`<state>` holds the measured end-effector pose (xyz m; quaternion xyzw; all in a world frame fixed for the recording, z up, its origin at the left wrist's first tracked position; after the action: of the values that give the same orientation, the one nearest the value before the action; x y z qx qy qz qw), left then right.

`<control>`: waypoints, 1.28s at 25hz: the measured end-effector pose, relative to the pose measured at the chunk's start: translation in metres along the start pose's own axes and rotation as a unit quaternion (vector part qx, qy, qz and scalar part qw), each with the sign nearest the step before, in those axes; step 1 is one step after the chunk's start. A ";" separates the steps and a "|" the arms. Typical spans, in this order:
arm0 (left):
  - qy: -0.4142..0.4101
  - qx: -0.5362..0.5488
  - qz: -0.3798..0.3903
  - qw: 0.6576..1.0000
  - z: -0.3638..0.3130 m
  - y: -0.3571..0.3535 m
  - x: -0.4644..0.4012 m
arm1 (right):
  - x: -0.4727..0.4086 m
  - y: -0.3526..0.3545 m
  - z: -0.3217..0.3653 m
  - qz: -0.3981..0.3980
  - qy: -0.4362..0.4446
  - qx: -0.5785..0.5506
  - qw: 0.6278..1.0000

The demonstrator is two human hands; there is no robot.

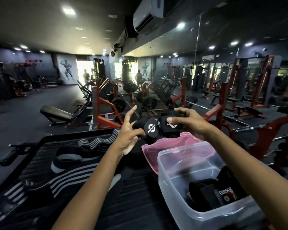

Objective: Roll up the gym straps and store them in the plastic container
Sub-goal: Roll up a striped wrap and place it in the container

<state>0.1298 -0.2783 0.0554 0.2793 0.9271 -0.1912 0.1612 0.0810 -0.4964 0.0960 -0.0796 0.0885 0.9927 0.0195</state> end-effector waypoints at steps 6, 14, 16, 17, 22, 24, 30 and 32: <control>0.016 0.002 0.107 0.994 -0.020 -0.018 0.018 | 0.033 0.006 0.017 0.041 -0.011 -0.028 0.999; 0.059 -0.137 0.210 0.966 -0.029 -0.056 0.022 | 0.081 0.044 0.014 0.027 -0.044 -0.011 0.999; 0.049 -0.221 0.251 0.941 -0.026 -0.073 0.021 | 0.089 0.061 0.009 0.021 -0.067 0.006 0.998; 0.041 -0.263 0.273 0.924 -0.024 -0.084 0.021 | 0.094 0.069 0.006 0.015 -0.080 0.010 0.997; 0.015 -0.401 0.318 0.859 0.001 -0.124 0.015 | 0.111 0.096 -0.013 -0.021 -0.119 0.053 0.991; -0.012 -0.488 0.327 0.809 0.017 -0.135 0.011 | 0.111 0.101 -0.019 -0.025 -0.119 0.074 0.990; -0.053 -0.604 0.318 0.729 0.044 -0.158 0.008 | 0.110 0.108 -0.032 -0.028 -0.105 0.239 0.965; -0.056 -0.611 0.321 0.722 0.050 -0.160 0.007 | 0.103 0.111 -0.039 -0.016 -0.111 0.348 0.931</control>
<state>0.0410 -0.4210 0.0513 0.3903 0.6871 0.4644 0.3999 -0.0204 -0.6099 0.0605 0.0418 0.4246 0.9016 0.0716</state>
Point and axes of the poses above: each hand's wrist, its own x-axis away from the middle knuckle, its own y-axis out of the back of the hand, z = x × y, the point moved 2 cm from there along -x, towards the middle knuckle, and after that the axes turned 3 degrees about -y, right-handed, at the moved point
